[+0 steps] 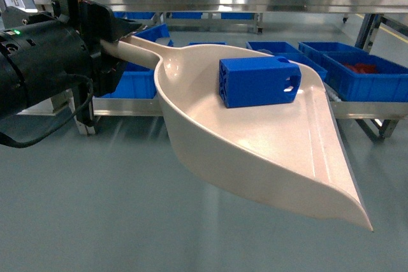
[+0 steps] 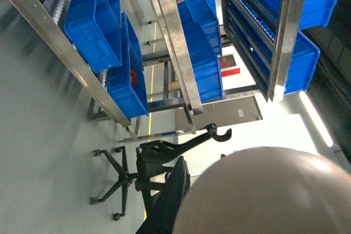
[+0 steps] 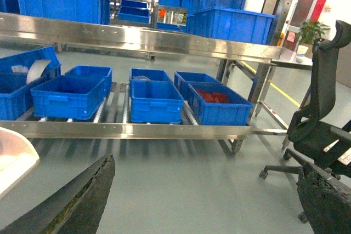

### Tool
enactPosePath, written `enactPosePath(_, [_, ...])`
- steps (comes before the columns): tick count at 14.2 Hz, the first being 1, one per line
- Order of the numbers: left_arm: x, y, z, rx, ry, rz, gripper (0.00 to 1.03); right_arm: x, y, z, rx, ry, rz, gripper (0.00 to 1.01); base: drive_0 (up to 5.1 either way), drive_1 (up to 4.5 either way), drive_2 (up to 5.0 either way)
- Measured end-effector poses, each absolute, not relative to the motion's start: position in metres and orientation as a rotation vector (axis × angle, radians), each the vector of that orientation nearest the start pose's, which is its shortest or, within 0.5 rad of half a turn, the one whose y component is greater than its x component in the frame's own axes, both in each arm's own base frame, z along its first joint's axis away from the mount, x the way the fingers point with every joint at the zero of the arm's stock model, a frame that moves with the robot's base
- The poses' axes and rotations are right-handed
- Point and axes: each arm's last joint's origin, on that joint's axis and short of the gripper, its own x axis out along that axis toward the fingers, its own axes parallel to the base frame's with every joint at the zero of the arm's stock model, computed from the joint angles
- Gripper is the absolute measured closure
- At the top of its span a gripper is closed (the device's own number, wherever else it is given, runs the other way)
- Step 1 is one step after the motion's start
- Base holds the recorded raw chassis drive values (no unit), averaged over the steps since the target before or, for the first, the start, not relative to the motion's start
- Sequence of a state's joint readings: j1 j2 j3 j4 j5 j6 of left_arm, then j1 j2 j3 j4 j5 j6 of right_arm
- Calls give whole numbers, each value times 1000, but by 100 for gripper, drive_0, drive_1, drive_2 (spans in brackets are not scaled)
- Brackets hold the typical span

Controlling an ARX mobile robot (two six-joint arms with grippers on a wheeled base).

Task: Place part in tray to right shelf

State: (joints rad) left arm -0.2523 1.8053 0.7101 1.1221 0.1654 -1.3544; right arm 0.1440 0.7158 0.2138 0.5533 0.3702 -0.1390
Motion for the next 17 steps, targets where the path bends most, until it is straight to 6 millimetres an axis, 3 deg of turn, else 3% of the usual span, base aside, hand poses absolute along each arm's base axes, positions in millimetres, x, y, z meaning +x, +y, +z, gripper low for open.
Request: enactPosePath(17, [331, -90, 173, -1335, 259, -369, 91, 159, 12, 216, -125, -34, -230, 3, 0, 0, 0])
